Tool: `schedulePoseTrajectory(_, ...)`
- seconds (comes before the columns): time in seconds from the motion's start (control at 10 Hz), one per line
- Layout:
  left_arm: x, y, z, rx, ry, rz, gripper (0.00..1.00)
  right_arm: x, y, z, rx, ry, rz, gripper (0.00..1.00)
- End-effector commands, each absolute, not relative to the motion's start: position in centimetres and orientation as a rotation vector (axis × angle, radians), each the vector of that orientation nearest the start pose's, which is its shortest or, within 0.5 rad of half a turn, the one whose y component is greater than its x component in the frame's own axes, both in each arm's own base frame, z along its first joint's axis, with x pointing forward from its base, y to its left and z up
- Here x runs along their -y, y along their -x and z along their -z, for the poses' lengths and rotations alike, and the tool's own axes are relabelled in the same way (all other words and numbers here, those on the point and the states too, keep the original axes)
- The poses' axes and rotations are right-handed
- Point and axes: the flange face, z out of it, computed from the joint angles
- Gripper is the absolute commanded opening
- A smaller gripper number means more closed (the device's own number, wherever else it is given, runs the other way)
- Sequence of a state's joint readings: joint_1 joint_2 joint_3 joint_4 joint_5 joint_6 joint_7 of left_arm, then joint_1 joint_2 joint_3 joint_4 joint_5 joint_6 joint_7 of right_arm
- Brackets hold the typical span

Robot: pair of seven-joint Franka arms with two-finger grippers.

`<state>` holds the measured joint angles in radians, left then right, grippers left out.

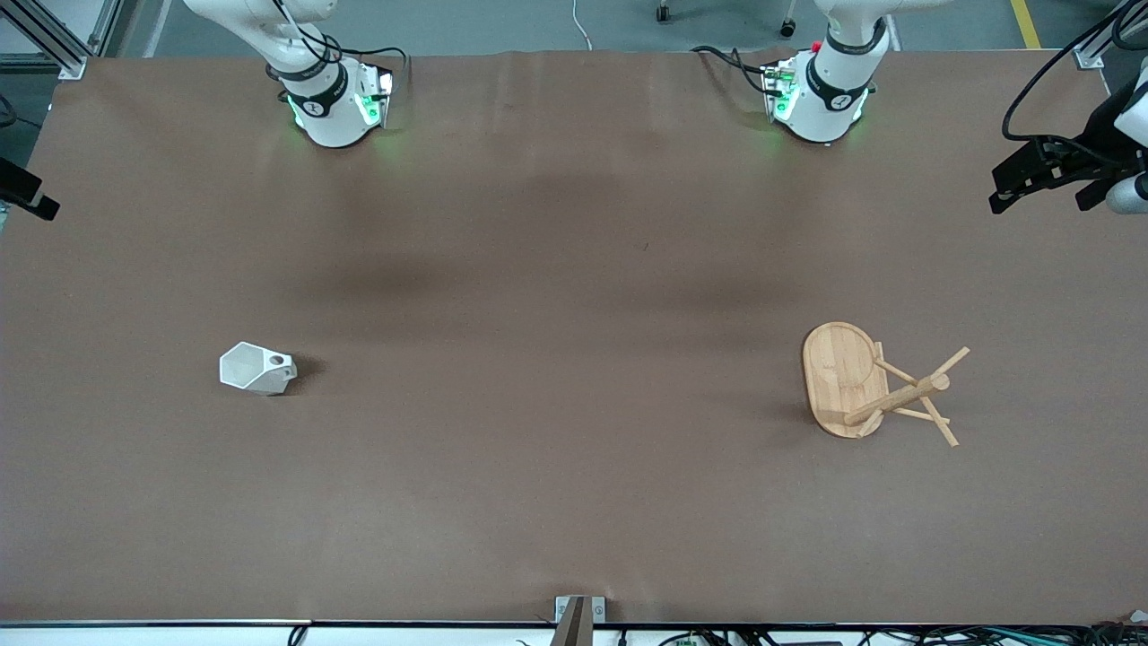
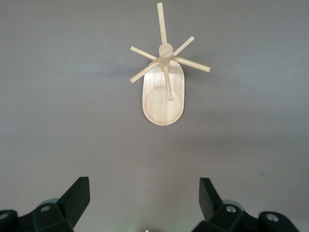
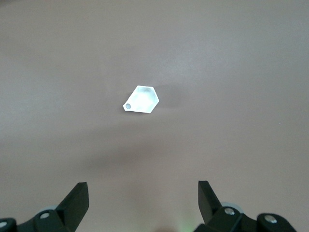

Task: Hang cup on rack
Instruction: 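Move the right gripper out toward the white cup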

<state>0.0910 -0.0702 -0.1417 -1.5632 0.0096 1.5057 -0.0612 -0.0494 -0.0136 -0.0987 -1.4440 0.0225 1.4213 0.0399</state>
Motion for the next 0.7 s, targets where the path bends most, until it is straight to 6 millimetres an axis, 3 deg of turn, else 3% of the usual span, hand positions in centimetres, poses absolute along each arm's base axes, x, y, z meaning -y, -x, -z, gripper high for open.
schedulePoseTrajectory(0.0, 2.7, -53.0, -64.8, 0.006, 3.127, -0.043, 1.0, 7.6, -52.6, -67.8, -0.278, 3.116, -0.009, 1.0)
schedulePoseTrajectory(0.5, 2.8, -53.0, -64.8, 0.001, 3.128, -0.041, 1.0, 7.6, -52.7, -67.5, -0.277, 3.113, -0.015, 1.0)
schedulePoseTrajectory(0.6, 2.8, -53.0, -64.8, 0.001, 3.128, -0.041, 1.0, 7.7, -52.8, -66.6, -0.275, 3.112, -0.034, 1.0)
